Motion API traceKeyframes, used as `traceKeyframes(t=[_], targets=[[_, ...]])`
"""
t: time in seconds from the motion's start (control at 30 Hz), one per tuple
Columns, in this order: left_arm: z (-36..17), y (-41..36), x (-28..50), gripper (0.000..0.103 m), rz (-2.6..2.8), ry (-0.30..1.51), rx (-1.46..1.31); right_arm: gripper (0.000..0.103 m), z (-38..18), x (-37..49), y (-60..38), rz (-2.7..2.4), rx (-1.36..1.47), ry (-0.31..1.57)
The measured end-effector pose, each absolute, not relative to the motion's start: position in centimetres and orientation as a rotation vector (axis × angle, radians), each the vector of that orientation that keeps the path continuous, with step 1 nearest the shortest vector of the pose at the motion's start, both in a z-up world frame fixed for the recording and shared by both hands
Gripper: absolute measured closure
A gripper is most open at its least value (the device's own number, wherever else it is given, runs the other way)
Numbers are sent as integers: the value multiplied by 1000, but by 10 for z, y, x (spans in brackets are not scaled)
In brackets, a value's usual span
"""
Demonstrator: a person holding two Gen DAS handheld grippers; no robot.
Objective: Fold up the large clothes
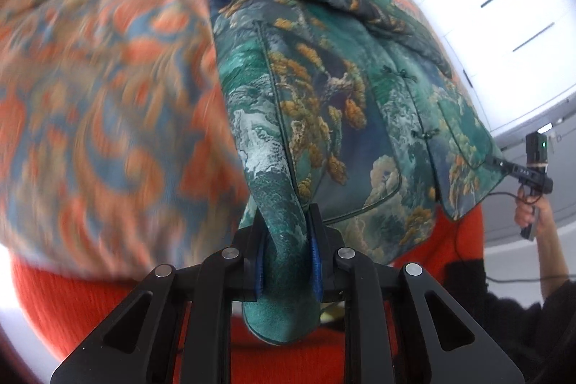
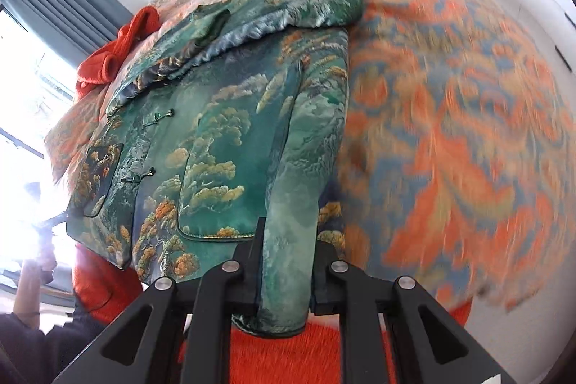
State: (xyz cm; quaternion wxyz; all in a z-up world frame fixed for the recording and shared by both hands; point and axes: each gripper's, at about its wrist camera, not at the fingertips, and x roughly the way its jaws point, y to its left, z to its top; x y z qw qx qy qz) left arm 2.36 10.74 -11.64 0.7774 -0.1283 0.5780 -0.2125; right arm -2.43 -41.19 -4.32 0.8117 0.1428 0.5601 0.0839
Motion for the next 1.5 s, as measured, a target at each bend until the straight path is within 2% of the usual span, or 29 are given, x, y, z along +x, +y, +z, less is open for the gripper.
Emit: traceKeyframes(t=[0.2,0.37,0.57,0.6,0.63,0.7,0.8,0.83,0.87,0.9,0.93,0.97,1.03,1.07,1.1,1.27,1.4,1.5], targets=[[-122,122,-17,89,-412,1340,-300,89,-47,-71,-412,183,355,1257],[-117,124,2,90,-423,1313,-323,90,-37,-94,-412,184,409,1275],[-144,117,10,75,-406,1321,-296,88,-43,-83,-399,195,328,1230],[-146,119,9,69,-409,1322,-316,85,-45,-84,-397,200,314,1227],[-147,116,6,59,-409,1320,-330,84,-48,-84,-396,202,296,1221],[-150,117,9,48,-411,1312,-346,74,-52,-83,-395,199,286,1213],[-161,111,2,46,-420,1336,-321,58,-59,-80,-399,163,302,1217],[-165,105,3,47,-430,1353,-315,56,-61,-80,-400,157,300,1221],[-164,101,-5,52,-436,1369,-306,54,-66,-79,-401,153,293,1232],[-166,97,-8,80,-447,1388,-296,54,-69,-78,-401,152,290,1244],[-167,94,-7,87,-469,1400,-297,54,-73,-76,-400,151,287,1266],[-162,107,-19,89,-475,1398,-302,54,-78,-74,-399,154,290,1285],[-152,114,-20,93,-509,1393,-367,80,-83,-71,-396,183,293,1319],[-145,120,-21,93,-521,1384,-401,88,-82,-70,-395,201,291,1325],[-135,127,-21,93,-540,1364,-454,91,-77,-69,-393,221,307,1325],[-55,156,-3,94,-631,1134,-639,92,-25,-55,-405,348,490,1209],[-1,156,50,93,-657,953,-615,92,31,-12,-422,382,588,1003],[20,155,100,93,-621,849,-582,92,54,34,-434,361,597,879]])
